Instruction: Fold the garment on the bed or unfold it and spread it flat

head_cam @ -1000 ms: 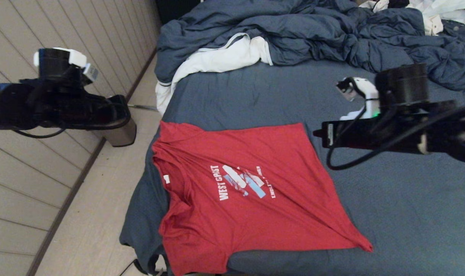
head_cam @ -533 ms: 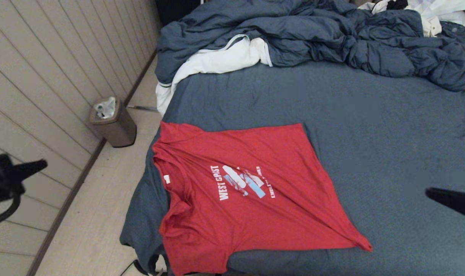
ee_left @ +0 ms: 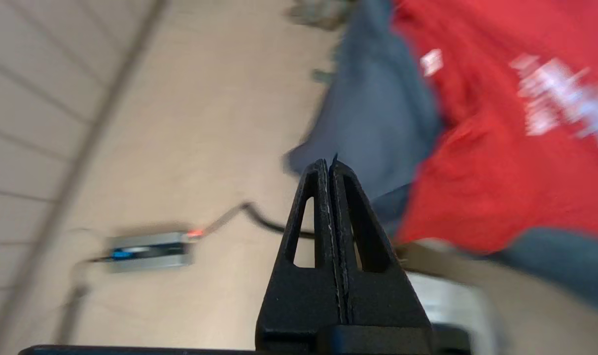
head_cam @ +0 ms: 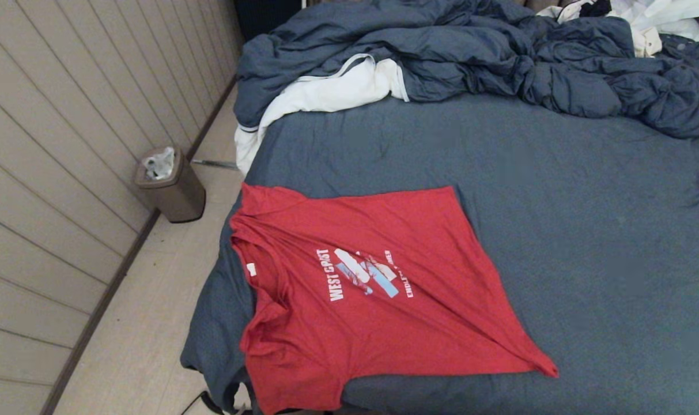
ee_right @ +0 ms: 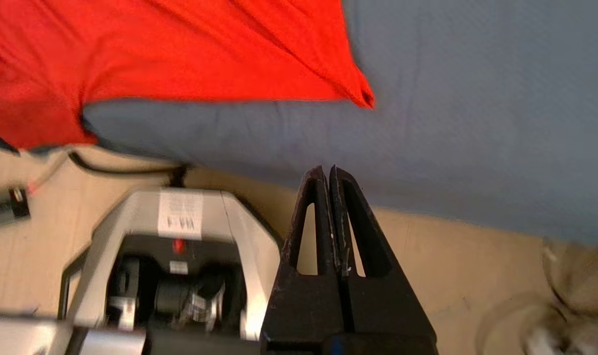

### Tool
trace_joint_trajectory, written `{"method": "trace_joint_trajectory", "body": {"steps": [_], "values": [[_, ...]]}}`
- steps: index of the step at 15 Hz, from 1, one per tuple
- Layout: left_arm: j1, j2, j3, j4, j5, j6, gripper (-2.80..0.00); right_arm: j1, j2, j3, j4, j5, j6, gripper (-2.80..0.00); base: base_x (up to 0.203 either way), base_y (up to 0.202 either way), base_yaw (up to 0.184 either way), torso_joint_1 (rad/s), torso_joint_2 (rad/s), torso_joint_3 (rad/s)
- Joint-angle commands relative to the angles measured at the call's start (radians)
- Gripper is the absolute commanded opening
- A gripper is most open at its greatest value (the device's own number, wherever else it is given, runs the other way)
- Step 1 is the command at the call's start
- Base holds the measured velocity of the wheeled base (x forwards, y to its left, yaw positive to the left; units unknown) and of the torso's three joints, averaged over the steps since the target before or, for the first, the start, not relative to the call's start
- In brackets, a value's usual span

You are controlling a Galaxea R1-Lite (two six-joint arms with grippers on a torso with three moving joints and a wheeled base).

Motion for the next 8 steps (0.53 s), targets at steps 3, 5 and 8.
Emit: {"method": "trace_joint_trajectory", "body": {"steps": [3, 5, 8], "values": [[0.045, -0.284, 0.272, -0.065, 0.035, 0.135, -2.8, -0.002, -0.028, 0.188, -0.296, 0.042, 0.003, -2.8, 0.0, 0.0, 0.0, 0.0, 0.0, 0.0], [0.047, -0.285, 0.391, -0.283, 0.003, 0.21, -2.8, -0.001, -0.028, 0.191, -0.306, 0.044, -0.012, -2.8, 0.0, 0.0, 0.0, 0.0, 0.0, 0.0], [0.048, -0.286, 0.436, -0.353, -0.129, 0.259, -2.8, -0.001, -0.028, 0.191, -0.414, 0.042, -0.04, -2.8, 0.0, 0.0, 0.0, 0.0, 0.0, 0.0]]}}
